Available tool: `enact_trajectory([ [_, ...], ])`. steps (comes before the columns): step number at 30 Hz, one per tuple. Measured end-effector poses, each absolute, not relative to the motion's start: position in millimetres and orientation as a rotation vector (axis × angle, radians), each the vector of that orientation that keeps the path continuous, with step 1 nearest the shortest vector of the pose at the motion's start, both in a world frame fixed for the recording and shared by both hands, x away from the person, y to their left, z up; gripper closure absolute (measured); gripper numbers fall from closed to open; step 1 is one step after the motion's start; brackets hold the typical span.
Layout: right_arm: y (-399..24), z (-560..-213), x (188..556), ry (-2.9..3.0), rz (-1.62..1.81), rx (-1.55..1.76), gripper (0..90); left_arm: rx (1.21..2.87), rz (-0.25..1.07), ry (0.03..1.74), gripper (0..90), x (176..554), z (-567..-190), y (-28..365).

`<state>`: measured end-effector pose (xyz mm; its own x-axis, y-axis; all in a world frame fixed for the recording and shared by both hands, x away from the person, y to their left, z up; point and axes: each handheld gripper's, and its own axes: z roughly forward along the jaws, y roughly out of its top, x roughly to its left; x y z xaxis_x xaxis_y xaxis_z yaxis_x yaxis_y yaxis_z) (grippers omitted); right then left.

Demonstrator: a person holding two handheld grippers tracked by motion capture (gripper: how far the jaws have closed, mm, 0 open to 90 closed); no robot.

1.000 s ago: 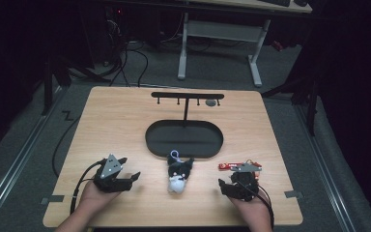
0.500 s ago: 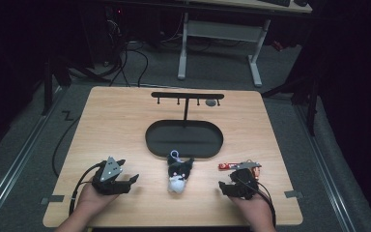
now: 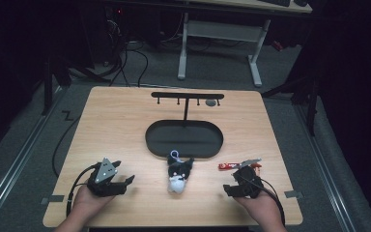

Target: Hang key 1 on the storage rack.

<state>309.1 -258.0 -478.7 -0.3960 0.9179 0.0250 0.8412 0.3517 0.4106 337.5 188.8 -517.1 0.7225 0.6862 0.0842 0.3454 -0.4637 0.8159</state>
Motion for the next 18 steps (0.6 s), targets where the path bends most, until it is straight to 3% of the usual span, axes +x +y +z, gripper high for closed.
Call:
enact_trajectory([
  [18, -290, -461, 308, 2.435, 0.396, 1.658, 40.8, 2.084, 0.518, 0.752, 26.6, 336, -516, 184],
])
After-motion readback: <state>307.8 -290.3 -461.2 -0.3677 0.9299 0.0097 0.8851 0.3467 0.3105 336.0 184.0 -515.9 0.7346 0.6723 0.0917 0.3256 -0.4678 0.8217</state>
